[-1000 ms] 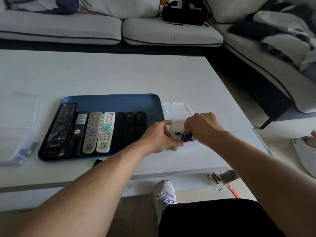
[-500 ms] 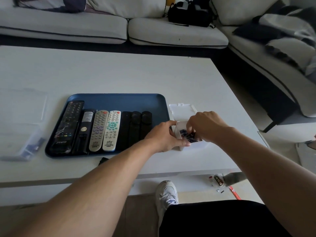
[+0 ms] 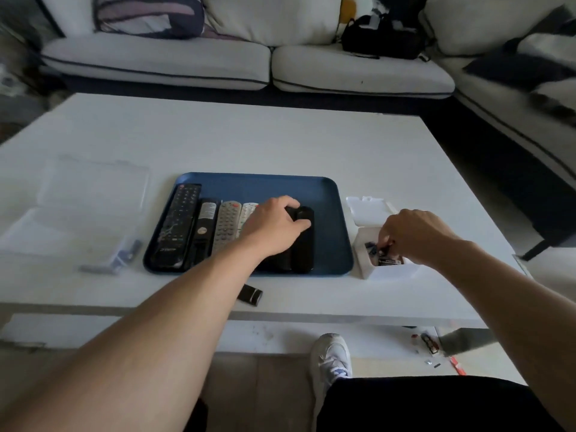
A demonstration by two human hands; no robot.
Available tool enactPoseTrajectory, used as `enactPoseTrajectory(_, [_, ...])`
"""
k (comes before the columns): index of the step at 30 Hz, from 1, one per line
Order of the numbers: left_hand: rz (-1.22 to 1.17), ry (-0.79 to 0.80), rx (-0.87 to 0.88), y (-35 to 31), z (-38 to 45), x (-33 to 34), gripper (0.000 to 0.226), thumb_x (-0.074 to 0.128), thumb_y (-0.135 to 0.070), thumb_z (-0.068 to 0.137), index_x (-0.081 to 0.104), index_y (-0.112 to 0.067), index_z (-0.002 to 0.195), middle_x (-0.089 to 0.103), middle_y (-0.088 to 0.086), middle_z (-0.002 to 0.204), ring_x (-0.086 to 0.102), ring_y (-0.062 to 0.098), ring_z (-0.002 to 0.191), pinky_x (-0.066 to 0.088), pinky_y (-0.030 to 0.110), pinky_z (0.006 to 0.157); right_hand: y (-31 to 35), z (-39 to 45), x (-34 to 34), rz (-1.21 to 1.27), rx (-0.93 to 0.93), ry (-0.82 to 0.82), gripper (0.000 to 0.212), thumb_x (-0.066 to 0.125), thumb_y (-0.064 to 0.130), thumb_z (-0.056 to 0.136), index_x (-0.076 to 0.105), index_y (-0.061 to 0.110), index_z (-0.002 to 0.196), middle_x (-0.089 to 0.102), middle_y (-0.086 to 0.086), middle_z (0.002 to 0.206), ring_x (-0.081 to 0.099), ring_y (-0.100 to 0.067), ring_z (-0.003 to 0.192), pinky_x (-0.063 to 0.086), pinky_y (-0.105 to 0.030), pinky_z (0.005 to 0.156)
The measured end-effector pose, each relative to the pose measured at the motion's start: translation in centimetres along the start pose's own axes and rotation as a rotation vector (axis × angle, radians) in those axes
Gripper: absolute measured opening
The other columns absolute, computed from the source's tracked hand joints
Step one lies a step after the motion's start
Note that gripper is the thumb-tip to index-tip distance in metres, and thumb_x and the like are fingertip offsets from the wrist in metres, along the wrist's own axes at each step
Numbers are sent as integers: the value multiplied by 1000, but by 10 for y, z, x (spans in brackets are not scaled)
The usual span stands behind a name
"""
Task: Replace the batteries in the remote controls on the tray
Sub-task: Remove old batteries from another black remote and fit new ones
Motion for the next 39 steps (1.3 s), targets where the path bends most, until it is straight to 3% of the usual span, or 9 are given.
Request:
enactPoseTrajectory(5, [145, -287, -240, 78, -15, -94, 21, 65, -34, 91, 66, -31, 112, 71, -4, 117, 67, 23, 104, 54, 35, 87, 5, -8, -35, 197, -8, -119, 16, 75, 27, 88, 74, 40, 97, 66, 17, 81, 58, -14, 74, 42, -21, 59])
enactPoseTrajectory(9, [279, -204, -431, 125, -39, -116, 27, 69, -38, 86, 71, -22, 108, 72, 2, 104, 67, 25, 86, 49, 31, 71, 44, -15, -65, 706, -123, -235, 14, 68, 25, 94, 73, 37, 101, 73, 16, 90, 65, -10, 82, 46, -18, 70])
enactPoseTrajectory(11, [303, -126, -475, 132, -47, -111, 36, 71, -46, 79, 72, -17, 100, 72, 3, 87, 67, 24, 74, 53, 32, 68, 74, -11, -63, 1003, -157, -150, 12, 62, 23, 98, 72, 29, 100, 74, 9, 82, 66, -13, 76, 46, -17, 67])
enactPoseTrajectory(14, [346, -60, -488, 131, -52, -106, 40, 80, -43, 74, 69, -15, 101, 71, 5, 92, 68, 27, 82, 57, 37, 79, 121, -4, -59, 1452, -177, 38, 20, 51, 16, 104, 71, 15, 107, 69, -1, 77, 57, -17, 68, 43, -21, 62])
enactPoseTrajectory(20, [440, 80, -514, 135, -62, -93, 33, 81, -27, 80, 66, -8, 101, 74, 9, 87, 74, 23, 72, 55, 28, 62, 218, -5, -68, 2176, -168, 579, 24, 46, 20, 99, 66, 11, 107, 40, 2, 65, 31, -12, 61, 16, -26, 62])
enactPoseTrajectory(24, [480, 184, -458, 135, -60, -84, 38, 84, -37, 76, 70, -11, 101, 63, 5, 69, 72, 26, 77, 59, 36, 75, 250, 3, -81, 2366, -158, 606, 28, 42, 20, 102, 66, 11, 112, 33, 4, 60, 38, -12, 58, 27, -22, 61])
enactPoseTrajectory(29, [466, 223, -365, 135, -64, -86, 31, 85, -35, 78, 73, -21, 103, 73, 0, 103, 70, 23, 94, 57, 38, 89, 270, 17, -69, 2445, -45, 602, 30, 41, 16, 104, 62, 9, 124, 36, 3, 66, 33, -9, 52, 27, -18, 40])
enactPoseTrajectory(36, [324, 143, -167, 129, -61, -103, 21, 89, -37, 72, 69, -31, 76, 65, -13, 76, 61, 7, 69, 42, 25, 62, 262, 28, -51, 2192, 112, 555, 19, 42, 14, 103, 60, 15, 96, 53, -1, 70, 39, -9, 48, 22, -17, 32])
enactPoseTrajectory(39, [189, 79, -89, 123, -61, -115, 22, 89, -34, 73, 67, -32, 73, 62, -10, 71, 58, 10, 64, 42, 26, 60, 262, 28, -34, 1967, 189, 608, 33, 47, 43, 104, 51, 17, 84, 40, 2, 61, 29, -8, 47, 19, -17, 32])
Point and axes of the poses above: each hand's wrist, its own z-axis towards the middle knuckle, its own x-axis out of the palm, y = z × x, the point moved 10 cm from there along z, towards the middle knuckle
